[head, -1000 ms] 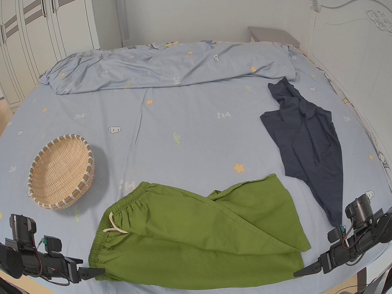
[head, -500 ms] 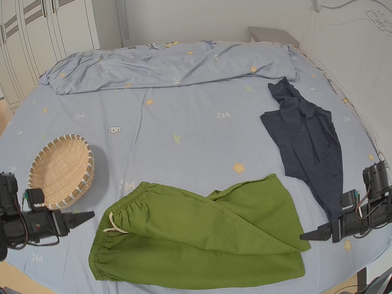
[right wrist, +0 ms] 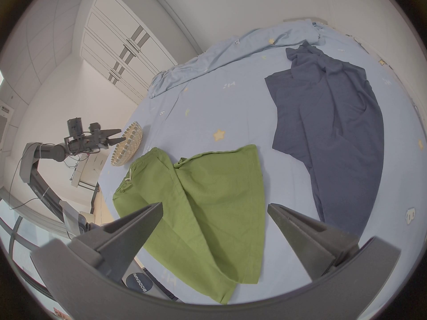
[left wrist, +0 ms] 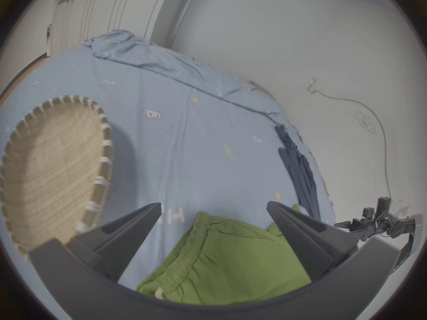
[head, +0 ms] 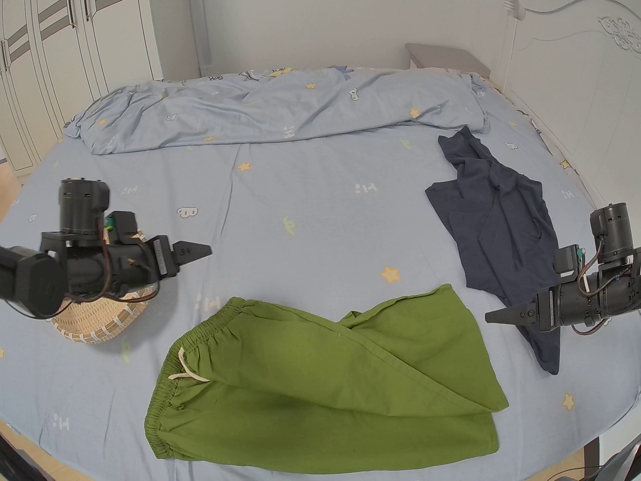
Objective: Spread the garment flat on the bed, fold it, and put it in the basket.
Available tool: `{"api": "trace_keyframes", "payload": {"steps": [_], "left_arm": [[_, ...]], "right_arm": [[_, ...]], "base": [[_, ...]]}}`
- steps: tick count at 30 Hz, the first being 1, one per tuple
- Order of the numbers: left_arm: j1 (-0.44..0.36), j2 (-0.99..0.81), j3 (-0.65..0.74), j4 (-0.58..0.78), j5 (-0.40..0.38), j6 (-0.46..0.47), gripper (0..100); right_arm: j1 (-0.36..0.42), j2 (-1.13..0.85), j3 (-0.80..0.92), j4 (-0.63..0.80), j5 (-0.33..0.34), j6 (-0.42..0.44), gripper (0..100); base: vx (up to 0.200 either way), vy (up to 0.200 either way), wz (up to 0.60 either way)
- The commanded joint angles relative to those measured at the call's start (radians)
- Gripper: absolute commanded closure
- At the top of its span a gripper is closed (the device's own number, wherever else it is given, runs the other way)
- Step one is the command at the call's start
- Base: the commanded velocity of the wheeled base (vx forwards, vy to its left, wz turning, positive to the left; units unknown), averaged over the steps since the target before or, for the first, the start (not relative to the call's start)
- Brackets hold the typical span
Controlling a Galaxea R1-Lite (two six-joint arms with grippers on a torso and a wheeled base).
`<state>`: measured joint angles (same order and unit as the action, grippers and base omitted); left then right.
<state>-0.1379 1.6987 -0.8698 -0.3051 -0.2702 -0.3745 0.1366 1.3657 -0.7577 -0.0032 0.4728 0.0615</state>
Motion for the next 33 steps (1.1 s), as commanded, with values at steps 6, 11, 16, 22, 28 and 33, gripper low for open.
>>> {"api": "trace_keyframes", "payload": {"steps": [6, 11, 16, 22, 28, 33], "left_arm": [[-0.068, 0.317, -0.13, 0.004, 0.02, 0.02, 0], [-0.095, 0.36, -0.135, 0.003, 0.023, 0.022, 0], [-0.095, 0.386, -0.137, 0.003, 0.023, 0.022, 0], [-0.101, 0.387, -0.13, 0.003, 0.023, 0.022, 0], [-0.103, 0.38, -0.126, 0.003, 0.026, 0.02, 100], [-0.097, 0.358, -0.124, 0.003, 0.029, 0.02, 100]], "right_arm": [[0.009, 0.099, -0.035, 0.002, 0.0, 0.0, 0], [0.021, 0.098, -0.034, 0.002, 0.0, 0.001, 0], [0.021, 0.102, -0.034, 0.002, 0.0, 0.003, 0], [0.02, 0.111, -0.034, 0.0, 0.0, 0.008, 0], [0.018, 0.11, -0.034, -0.006, 0.0, 0.009, 0], [0.018, 0.11, -0.034, -0.006, 0.0, 0.009, 0]], "base": [[0.0, 0.0, 0.0], [0.0, 0.0, 0.0], [0.0, 0.0, 0.0], [0.0, 0.0, 0.0], [0.0, 0.0, 0.0], [0.0, 0.0, 0.0]]}}
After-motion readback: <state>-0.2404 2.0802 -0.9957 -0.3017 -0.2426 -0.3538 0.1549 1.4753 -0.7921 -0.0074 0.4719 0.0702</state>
